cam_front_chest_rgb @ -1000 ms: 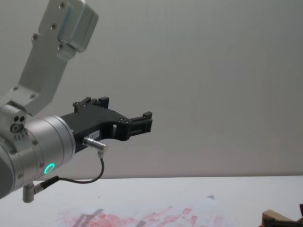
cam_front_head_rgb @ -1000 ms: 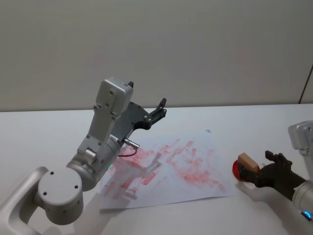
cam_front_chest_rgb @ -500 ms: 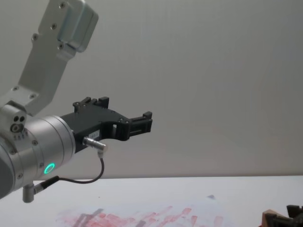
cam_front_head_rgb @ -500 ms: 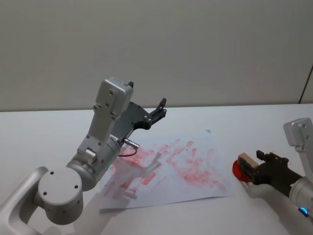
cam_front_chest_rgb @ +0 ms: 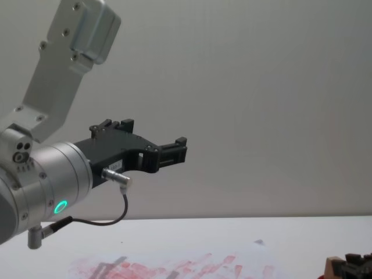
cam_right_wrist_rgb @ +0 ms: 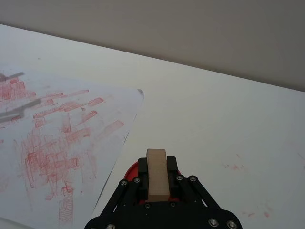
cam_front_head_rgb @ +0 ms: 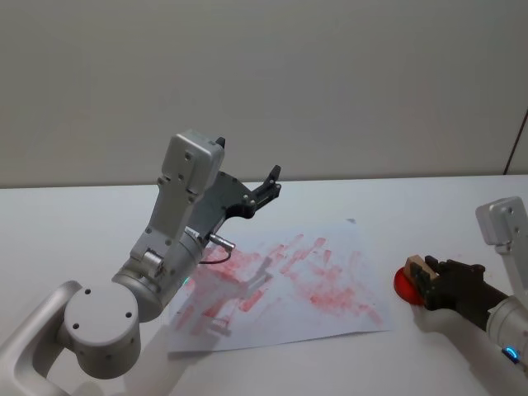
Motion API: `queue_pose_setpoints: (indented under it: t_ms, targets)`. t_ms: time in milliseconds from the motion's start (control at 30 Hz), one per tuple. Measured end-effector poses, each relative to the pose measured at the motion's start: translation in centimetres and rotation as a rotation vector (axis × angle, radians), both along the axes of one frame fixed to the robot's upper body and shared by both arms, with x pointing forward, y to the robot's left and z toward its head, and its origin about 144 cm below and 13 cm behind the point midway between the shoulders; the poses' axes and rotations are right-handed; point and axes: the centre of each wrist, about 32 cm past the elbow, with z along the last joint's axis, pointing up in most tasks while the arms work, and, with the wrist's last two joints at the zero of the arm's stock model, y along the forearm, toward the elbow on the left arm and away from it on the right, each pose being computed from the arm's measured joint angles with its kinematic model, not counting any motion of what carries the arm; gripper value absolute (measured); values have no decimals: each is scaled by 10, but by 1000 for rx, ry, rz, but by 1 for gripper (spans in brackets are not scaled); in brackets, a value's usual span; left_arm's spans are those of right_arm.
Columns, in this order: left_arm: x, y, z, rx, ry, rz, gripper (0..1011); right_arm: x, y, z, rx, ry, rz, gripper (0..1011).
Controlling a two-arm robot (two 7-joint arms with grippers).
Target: Use the one hand to pick up the stamp and affix it onto the A4 paper.
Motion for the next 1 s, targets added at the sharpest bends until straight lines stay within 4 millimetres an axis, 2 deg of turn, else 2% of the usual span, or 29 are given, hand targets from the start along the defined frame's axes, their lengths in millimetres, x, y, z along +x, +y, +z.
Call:
queue_pose_setpoints:
  t_ms: [267, 600, 1000]
  targets:
    - [0, 0, 0, 0, 0, 0, 1001, 0, 0, 0, 1, -11, 2, 223]
    - [0, 0, 0, 0, 0, 0, 1001, 5, 4, 13, 14, -102, 24, 224]
    - [0, 0, 0, 0, 0, 0, 1001, 19, 21, 31, 73, -221, 122, 223]
